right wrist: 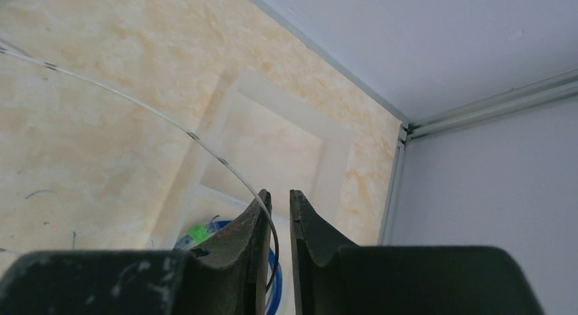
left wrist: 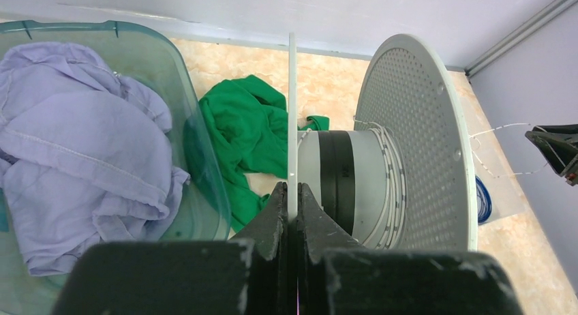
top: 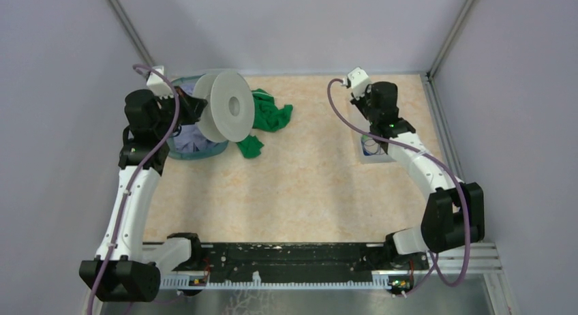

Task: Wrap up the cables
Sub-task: Wrap the cable around the cable reel.

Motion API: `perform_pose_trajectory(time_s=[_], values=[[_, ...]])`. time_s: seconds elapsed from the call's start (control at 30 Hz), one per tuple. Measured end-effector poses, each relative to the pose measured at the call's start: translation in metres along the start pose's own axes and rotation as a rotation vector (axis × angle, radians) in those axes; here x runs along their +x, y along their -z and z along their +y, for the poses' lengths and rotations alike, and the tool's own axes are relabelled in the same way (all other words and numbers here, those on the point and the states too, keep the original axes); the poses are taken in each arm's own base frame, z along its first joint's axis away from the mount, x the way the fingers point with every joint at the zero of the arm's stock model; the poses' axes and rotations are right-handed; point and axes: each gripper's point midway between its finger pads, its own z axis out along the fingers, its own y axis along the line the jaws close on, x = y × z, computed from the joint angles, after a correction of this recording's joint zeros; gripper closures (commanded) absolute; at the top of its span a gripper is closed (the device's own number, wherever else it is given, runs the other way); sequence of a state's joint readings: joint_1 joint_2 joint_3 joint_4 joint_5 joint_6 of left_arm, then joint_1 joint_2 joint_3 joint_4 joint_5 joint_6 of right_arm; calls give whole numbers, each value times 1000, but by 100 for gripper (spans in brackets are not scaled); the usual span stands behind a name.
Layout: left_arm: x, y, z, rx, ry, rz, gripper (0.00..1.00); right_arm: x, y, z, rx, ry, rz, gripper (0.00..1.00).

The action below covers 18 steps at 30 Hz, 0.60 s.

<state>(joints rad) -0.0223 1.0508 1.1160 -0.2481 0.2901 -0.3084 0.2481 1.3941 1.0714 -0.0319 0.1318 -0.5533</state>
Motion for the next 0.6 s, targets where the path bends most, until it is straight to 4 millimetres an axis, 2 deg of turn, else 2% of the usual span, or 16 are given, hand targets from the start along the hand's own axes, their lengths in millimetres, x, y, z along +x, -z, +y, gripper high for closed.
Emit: perform_pose_trajectory(time_s=[0.27,0.6], values=[[-1,1,7,-26,-8,0,100,13,3,-10,29,99,63,76],[-8,4,12,-45,-5,-11,100,36,14,-48,121,184,140,70]])
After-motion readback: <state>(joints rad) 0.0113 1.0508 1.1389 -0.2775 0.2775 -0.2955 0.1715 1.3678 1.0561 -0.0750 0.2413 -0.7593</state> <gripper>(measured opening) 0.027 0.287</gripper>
